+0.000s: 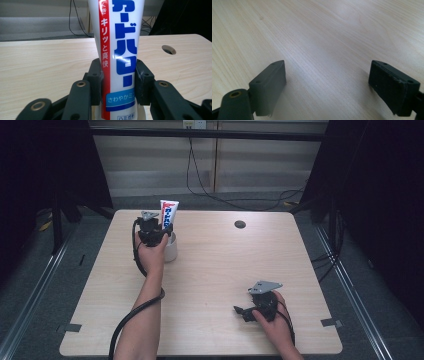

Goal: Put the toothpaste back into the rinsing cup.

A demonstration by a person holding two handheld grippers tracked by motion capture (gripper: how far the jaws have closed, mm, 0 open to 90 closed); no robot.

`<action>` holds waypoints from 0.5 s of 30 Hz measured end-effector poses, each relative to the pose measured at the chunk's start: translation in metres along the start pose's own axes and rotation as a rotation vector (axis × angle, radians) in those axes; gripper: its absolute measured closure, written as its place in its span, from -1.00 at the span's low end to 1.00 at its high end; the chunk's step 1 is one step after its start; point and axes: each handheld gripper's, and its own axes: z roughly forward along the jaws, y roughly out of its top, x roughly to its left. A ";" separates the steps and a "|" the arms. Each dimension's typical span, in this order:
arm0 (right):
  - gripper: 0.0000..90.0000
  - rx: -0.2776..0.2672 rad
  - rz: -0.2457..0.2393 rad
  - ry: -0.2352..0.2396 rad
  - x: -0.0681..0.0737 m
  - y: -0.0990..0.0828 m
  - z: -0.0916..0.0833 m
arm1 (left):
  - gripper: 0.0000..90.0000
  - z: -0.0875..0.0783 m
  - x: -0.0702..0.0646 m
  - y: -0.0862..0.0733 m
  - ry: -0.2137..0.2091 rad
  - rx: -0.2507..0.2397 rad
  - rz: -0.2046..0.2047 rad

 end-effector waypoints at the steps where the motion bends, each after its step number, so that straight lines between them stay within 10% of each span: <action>1: -0.69 0.000 0.000 0.000 0.000 0.000 0.000 | 0.43 0.000 0.000 0.000 0.000 -0.001 0.000; 15: -0.68 0.000 0.001 -0.001 0.000 0.000 0.000 | 0.39 0.004 -0.004 -0.008 0.005 0.008 0.011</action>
